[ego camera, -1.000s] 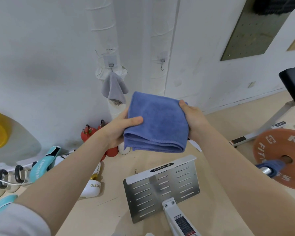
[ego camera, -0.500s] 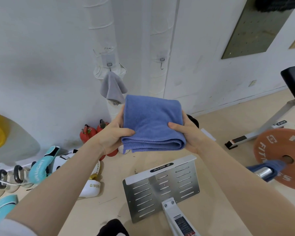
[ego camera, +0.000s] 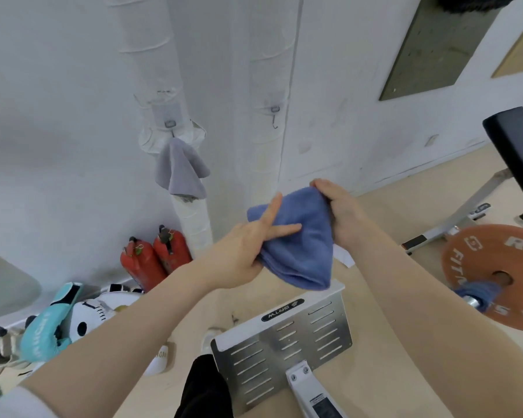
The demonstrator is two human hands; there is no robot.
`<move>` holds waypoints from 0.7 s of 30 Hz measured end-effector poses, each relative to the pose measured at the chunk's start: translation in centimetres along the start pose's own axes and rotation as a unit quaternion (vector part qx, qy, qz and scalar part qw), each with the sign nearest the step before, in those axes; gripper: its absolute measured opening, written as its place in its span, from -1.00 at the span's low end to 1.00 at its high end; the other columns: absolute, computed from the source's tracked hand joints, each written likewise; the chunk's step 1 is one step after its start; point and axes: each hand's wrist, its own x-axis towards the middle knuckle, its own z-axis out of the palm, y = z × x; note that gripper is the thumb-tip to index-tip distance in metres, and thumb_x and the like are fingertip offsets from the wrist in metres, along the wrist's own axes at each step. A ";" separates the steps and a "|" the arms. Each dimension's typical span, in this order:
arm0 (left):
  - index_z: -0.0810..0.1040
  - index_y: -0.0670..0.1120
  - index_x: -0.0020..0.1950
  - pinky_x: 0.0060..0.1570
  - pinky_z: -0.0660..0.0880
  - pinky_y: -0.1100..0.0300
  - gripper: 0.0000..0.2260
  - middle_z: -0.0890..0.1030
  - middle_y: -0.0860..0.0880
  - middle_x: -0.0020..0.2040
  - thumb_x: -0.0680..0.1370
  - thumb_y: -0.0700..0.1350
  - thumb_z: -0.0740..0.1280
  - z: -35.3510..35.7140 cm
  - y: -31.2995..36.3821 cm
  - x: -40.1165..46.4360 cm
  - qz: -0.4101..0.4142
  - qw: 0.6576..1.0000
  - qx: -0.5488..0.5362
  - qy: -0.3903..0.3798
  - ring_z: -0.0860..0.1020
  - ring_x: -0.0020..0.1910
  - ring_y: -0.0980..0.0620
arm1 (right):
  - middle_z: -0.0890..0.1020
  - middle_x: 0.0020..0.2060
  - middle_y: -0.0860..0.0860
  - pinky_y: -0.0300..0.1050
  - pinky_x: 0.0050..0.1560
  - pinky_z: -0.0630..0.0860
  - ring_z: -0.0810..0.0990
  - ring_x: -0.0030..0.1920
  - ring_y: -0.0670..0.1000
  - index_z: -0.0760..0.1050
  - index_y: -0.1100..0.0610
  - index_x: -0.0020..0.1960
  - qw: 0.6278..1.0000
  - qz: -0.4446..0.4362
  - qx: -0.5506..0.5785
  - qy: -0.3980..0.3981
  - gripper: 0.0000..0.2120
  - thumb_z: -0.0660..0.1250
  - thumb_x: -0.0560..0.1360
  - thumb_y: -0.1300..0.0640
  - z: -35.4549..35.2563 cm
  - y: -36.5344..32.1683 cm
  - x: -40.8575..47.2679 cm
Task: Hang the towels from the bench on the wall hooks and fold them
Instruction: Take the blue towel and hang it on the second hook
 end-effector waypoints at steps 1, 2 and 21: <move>-0.23 0.19 0.44 0.20 0.42 0.08 -0.17 0.41 0.13 0.33 0.43 -0.33 0.22 0.2 -1.1 0.6 0.008 1.000 0.005 -0.011 0.52 0.19 -0.13 | 0.53 -0.47 -0.02 -0.23 -0.29 0.45 0.49 -0.42 -0.08 0.45 0.14 -0.26 1.000 -0.024 -0.005 -0.003 -0.77 0.19 0.56 0.17 0.6 -0.3 1.0; -0.19 0.13 0.45 0.18 0.39 0.19 -0.20 0.47 0.11 0.28 0.43 -0.33 0.21 0.3 -2.2 1.1 0.013 1.000 0.008 -0.025 0.51 0.16 -0.08 | 0.44 -0.51 -0.04 -0.27 -0.35 0.37 0.40 -0.49 -0.11 0.41 0.14 -0.28 0.999 -0.041 -0.013 -0.012 -0.75 0.16 0.57 0.24 1.3 -0.4 2.1; 0.16 0.21 0.28 0.00 0.39 0.49 -0.53 0.56 0.16 -0.18 0.48 -0.22 0.14 -8.9 -22.0 14.5 -0.088 0.965 -0.179 0.171 0.54 -0.13 0.33 | 0.56 0.11 0.17 0.03 0.00 0.51 0.57 0.08 0.13 0.35 0.25 0.24 0.953 0.265 0.089 0.113 -0.48 0.14 0.54 -0.18 7.7 1.4 21.6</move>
